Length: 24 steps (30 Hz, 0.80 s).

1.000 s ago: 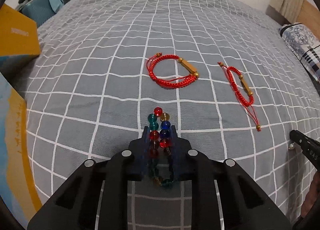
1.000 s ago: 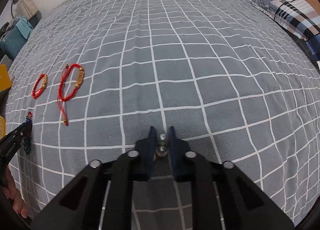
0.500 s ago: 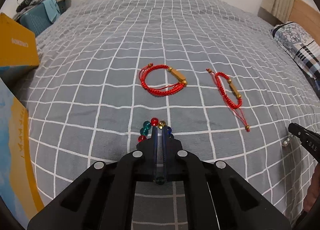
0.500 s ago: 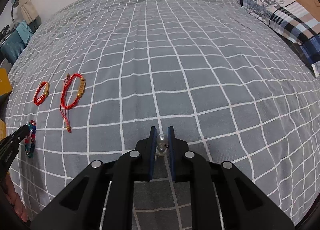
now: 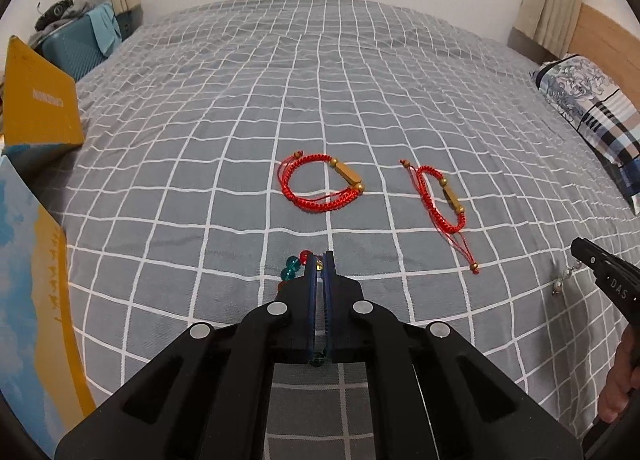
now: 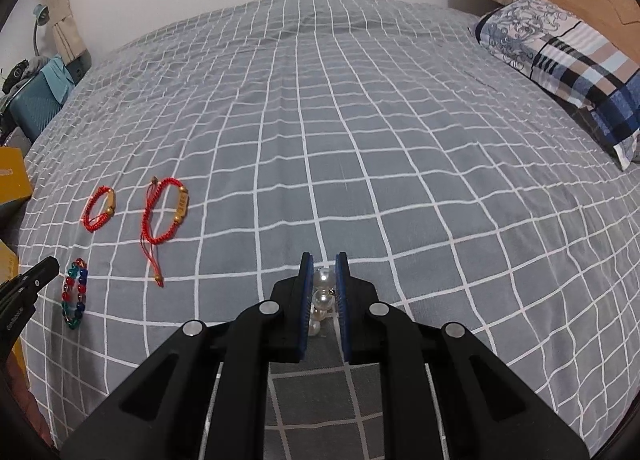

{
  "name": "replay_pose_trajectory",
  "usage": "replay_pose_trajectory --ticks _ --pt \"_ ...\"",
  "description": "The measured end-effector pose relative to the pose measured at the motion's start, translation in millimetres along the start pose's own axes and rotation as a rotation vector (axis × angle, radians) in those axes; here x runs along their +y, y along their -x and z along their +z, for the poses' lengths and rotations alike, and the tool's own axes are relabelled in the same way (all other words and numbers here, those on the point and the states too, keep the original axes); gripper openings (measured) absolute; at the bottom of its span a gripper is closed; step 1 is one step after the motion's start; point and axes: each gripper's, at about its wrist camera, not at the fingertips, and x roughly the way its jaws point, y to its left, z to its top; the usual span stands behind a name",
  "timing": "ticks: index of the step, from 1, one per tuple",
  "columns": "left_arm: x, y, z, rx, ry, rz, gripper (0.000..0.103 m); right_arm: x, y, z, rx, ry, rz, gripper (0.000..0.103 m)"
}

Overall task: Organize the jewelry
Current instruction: 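Carry the glass bead bracelet in the left tool while the right tool carries the pearl brooch to the box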

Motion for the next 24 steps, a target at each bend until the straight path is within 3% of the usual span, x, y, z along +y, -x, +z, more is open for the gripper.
replay_pose_trajectory --ticks 10,17,20,24 --pt "0.5 8.4 1.2 -0.031 -0.001 0.004 0.003 4.8 14.2 1.8 -0.067 0.01 0.014 0.01" --pt "2.6 -10.5 -6.9 0.037 -0.013 0.052 0.006 9.0 14.1 0.2 -0.063 0.025 0.021 0.01" --pt "5.3 -16.3 -9.3 0.057 -0.003 0.041 0.02 11.0 12.6 -0.5 -0.06 0.03 0.019 0.011" --pt "9.5 -24.1 -11.2 0.08 0.006 0.052 0.021 13.0 11.8 -1.0 -0.056 0.036 0.022 0.011"
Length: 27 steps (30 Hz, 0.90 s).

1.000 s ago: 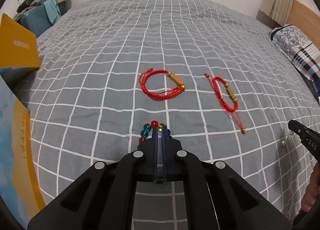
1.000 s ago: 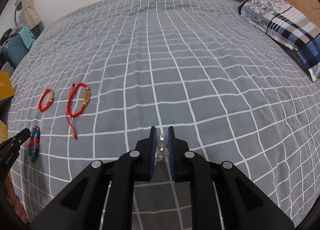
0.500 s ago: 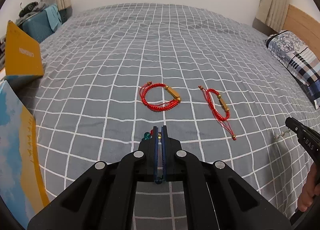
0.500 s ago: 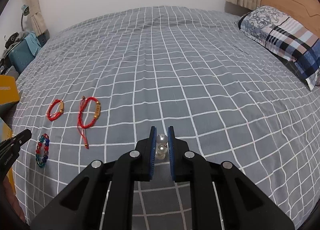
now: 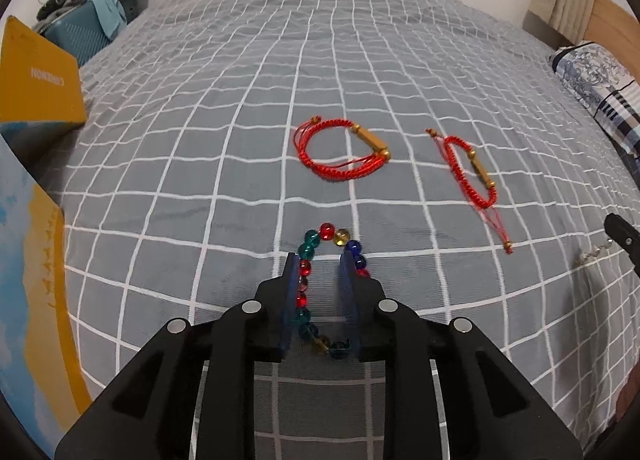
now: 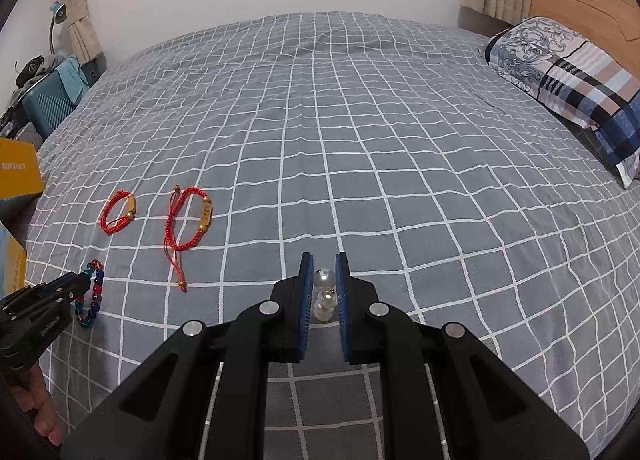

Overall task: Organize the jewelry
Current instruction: 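Carry the glass bead bracelet in the left tool while the right tool carries the pearl brooch to the box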

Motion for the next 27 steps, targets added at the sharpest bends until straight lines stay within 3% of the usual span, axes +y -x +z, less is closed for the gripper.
replay_pose_trajectory --ticks 5,7,8,11,27 --pt "5.5 -15.0 -0.4 0.047 0.02 -0.011 0.022 2.0 -0.2 -1.1 0.004 0.005 0.002 0.011" --pt "5.8 -15.6 0.1 0.053 0.021 -0.016 0.019 2.2 -0.4 -1.2 0.005 0.006 0.003 0.011" --pt "7.3 -15.0 -0.1 0.055 0.03 -0.019 0.01 2.4 -0.5 -1.2 0.005 0.005 0.002 0.011" --pt "11.2 -10.9 0.8 0.054 0.054 -0.032 0.009 1.9 -0.5 -0.9 0.004 0.006 0.003 0.011" --pt "-0.1 34.1 6.2 -0.103 0.045 -0.065 0.009 5.2 6.4 -0.8 -0.025 0.01 -0.006 0.011"
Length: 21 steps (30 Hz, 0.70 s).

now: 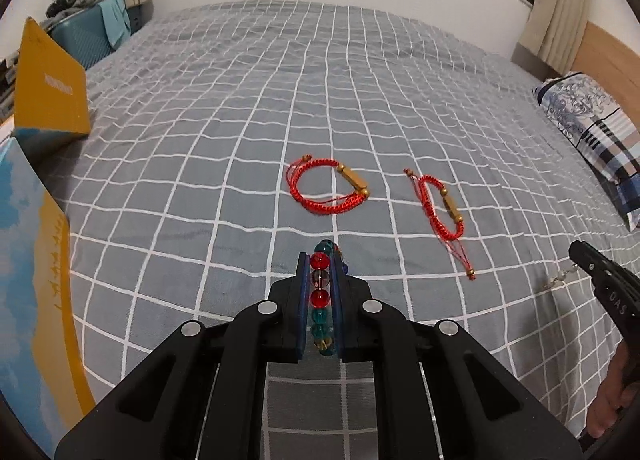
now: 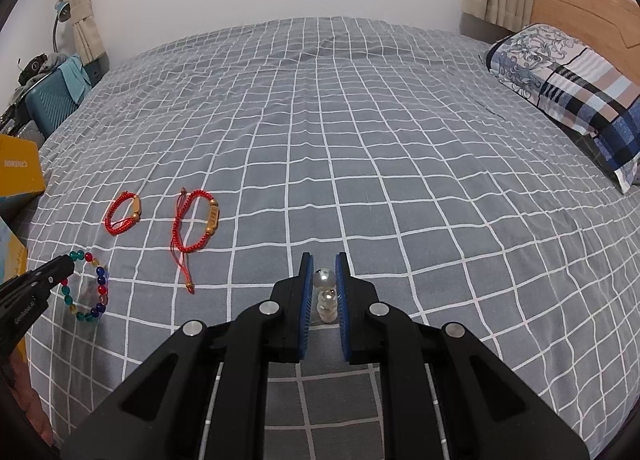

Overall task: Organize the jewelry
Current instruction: 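Carry the glass bead bracelet in the left tool while the right tool carries the pearl brooch to the box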

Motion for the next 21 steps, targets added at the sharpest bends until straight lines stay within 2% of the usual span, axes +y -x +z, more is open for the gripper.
replay_pose_trajectory --ticks 21 --pt "-4.3 18.8 1.9 -0.075 -0.007 0.002 0.009 6.0 5.7 2.6 -0.031 0.015 0.003 0.011"
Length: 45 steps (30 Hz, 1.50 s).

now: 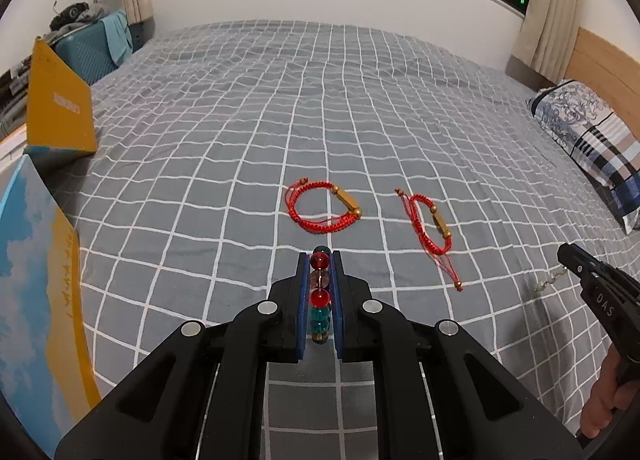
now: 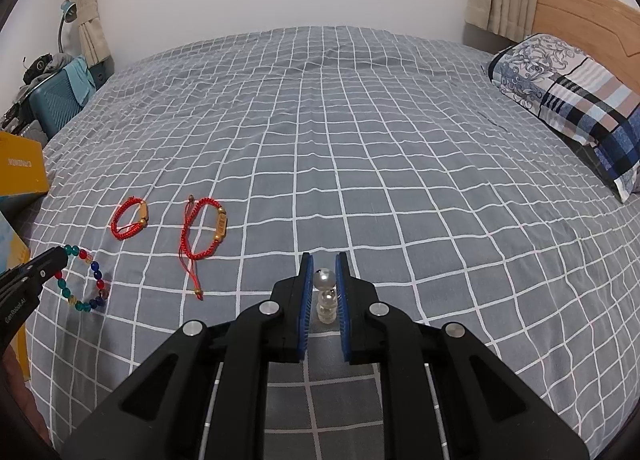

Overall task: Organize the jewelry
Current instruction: 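Carry the glass bead bracelet in the left tool while the right tool carries the pearl brooch to the box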

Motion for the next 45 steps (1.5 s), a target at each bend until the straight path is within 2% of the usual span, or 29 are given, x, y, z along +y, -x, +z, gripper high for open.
replay_pose_trajectory --ticks 23,32,38,45 --pt "2.6 36.1 7.6 -0.081 -0.01 0.009 0.009 13.9 26.3 4.9 -0.046 0.007 -0.013 0.011" --pt "6.9 50.6 8.4 -0.087 -0.023 0.007 0.009 23.8 40.6 8.8 -0.057 0.014 -0.013 0.011" --pt "11.4 58.4 12.6 -0.088 -0.028 0.034 0.009 32.6 44.6 11.6 -0.051 0.023 -0.014 0.011" --pt "21.7 82.5 19.8 -0.097 -0.03 0.047 0.009 54.0 60.6 16.8 -0.057 0.038 0.009 0.011"
